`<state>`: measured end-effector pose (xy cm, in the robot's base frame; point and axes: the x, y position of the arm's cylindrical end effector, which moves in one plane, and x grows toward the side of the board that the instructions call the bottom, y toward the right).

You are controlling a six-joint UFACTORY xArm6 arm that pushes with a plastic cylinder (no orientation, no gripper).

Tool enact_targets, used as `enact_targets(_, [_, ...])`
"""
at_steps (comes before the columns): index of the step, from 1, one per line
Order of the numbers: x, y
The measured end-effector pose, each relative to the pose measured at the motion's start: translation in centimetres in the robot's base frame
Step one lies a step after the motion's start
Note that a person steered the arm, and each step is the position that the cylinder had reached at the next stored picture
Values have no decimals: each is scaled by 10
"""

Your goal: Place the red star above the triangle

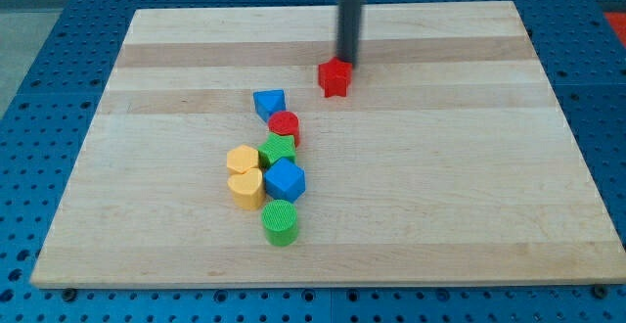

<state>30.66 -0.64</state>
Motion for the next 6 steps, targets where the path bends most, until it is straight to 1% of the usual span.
enact_targets(1, [-5, -65])
enact_targets(2, [-11, -37])
enact_targets(3, [-2, 45])
enact_targets(4, [17, 112])
enact_targets(5, [55, 102])
enact_targets(6, [63, 7])
